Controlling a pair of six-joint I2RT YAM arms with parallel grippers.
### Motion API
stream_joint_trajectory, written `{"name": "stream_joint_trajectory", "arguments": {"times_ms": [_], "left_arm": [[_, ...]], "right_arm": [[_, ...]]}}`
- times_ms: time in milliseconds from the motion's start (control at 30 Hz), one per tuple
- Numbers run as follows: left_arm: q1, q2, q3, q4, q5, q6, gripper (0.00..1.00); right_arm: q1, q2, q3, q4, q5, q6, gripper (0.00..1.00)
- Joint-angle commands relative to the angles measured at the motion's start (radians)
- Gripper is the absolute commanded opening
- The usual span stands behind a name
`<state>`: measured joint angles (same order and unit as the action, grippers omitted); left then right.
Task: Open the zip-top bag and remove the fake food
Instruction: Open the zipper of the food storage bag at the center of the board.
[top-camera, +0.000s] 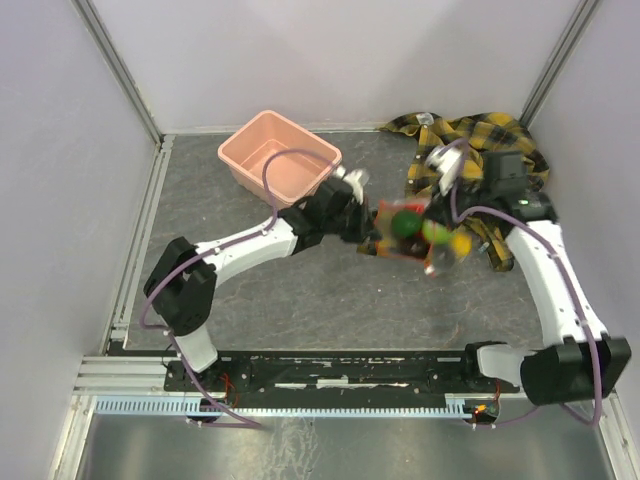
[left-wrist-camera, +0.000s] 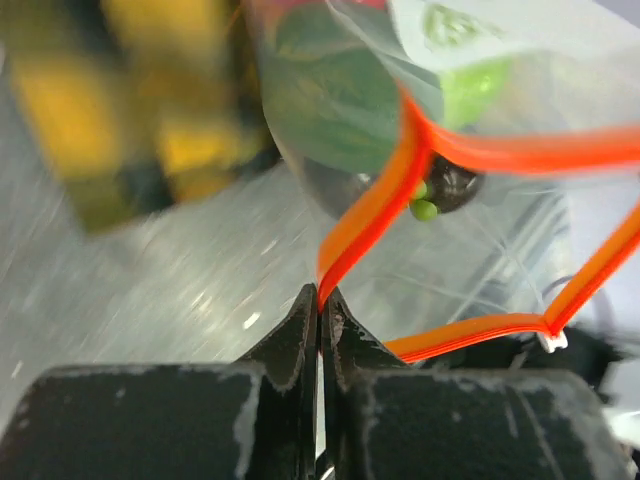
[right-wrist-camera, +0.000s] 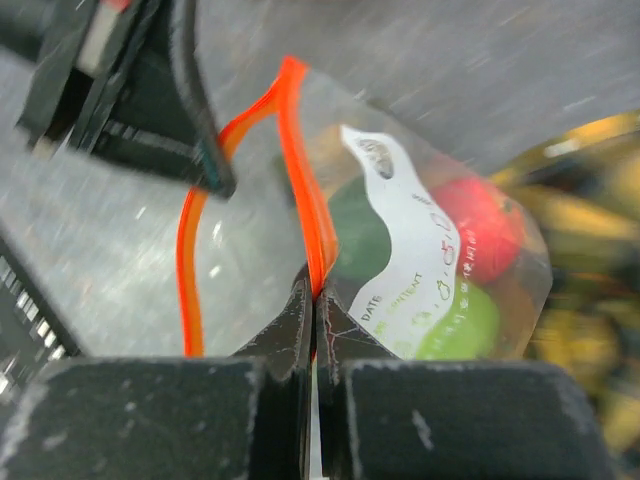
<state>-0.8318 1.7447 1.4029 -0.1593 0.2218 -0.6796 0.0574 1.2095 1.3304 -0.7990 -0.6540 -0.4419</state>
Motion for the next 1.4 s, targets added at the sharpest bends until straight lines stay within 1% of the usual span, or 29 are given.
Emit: {"name": "stream_joint_trajectory", "arguments": {"times_ms": [0,133,200,267,367,467,600,667,700,800,867,967,1033,1067,1100,1133,1167,1200,1233,1267,1333,1367], "left_arm": [[0.020,-0.063,-0.294,0.161,0.085,-0.020,0.03],[0.020,-0.125,-0.428,0.158,0.059,-0.033,0.03],[0.020,-0.175,-0.477,0.157,0.021,-0.047,0.03],[0.021,-0.217,-0.505,0.149,-0.005,-0.055,0.03],[0.021,-0.253,-0.526,0.142,-0.004,-0.060,0.03],[0.021,-0.274,-0.529,0.132,0.005,-0.053,0.03],[0.021,-0.301,-0.543,0.131,-0.003,-0.032,0.08],[0.024,-0.321,-0.559,0.138,-0.021,-0.025,0.14],[0.026,-0.336,-0.572,0.149,-0.029,-0.022,0.18],[0.027,-0.422,-0.636,0.199,-0.094,-0.013,0.38],[0.029,-0.499,-0.680,0.238,-0.131,0.003,0.48],[0.028,-0.606,-0.735,0.293,-0.164,0.029,0.52],[0.028,-0.682,-0.774,0.372,-0.169,0.024,0.61],[0.028,-0.705,-0.799,0.426,-0.165,0.013,0.66],[0.028,-0.724,-0.824,0.490,-0.162,-0.024,0.75],[0.028,-0.736,-0.856,0.569,-0.156,-0.078,0.87],[0.030,-0.739,-0.888,0.655,-0.139,-0.125,0.94],[0.032,-0.727,-0.917,0.758,-0.110,-0.159,0.95],[0.032,-0.707,-0.925,0.821,-0.083,-0.185,0.95],[0.033,-0.682,-0.909,0.825,-0.062,-0.197,0.95],[0.021,-0.637,-0.811,0.729,-0.037,-0.172,0.91],[-0.001,-0.622,-0.776,0.678,-0.049,-0.143,0.89]], "right_arm": [[0.106,0.047,-0.200,-0.035,-0.087,-0.106,0.02],[0.128,0.059,-0.215,0.011,-0.045,-0.036,0.02],[0.128,0.050,-0.204,0.035,-0.011,-0.012,0.02],[0.132,0.041,-0.191,0.038,-0.012,0.002,0.02],[0.160,0.032,-0.172,0.020,-0.044,-0.004,0.02],[0.190,0.021,-0.172,0.012,-0.111,-0.020,0.02],[0.203,0.010,-0.198,0.060,-0.182,0.001,0.02],[0.203,0.024,-0.211,0.089,-0.194,0.024,0.01],[0.204,0.033,-0.217,0.099,-0.200,0.029,0.02],[0.203,0.048,-0.228,0.096,-0.202,0.022,0.02],[0.203,0.046,-0.244,0.108,-0.209,0.026,0.01],[0.203,0.045,-0.257,0.117,-0.214,0.031,0.01],[0.203,0.045,-0.259,0.116,-0.215,0.032,0.02],[0.203,0.046,-0.258,0.115,-0.217,0.030,0.02],[0.203,0.046,-0.259,0.113,-0.217,0.029,0.02],[0.203,0.044,-0.259,0.111,-0.217,0.028,0.02],[0.203,0.044,-0.260,0.110,-0.217,0.024,0.02],[0.204,0.041,-0.260,0.108,-0.217,0.023,0.02],[0.203,0.040,-0.262,0.106,-0.217,0.021,0.02],[0.203,0.037,-0.264,0.106,-0.217,0.020,0.02],[0.203,0.031,-0.267,0.105,-0.216,0.018,0.02],[0.203,0.029,-0.268,0.106,-0.216,0.018,0.02]]}}
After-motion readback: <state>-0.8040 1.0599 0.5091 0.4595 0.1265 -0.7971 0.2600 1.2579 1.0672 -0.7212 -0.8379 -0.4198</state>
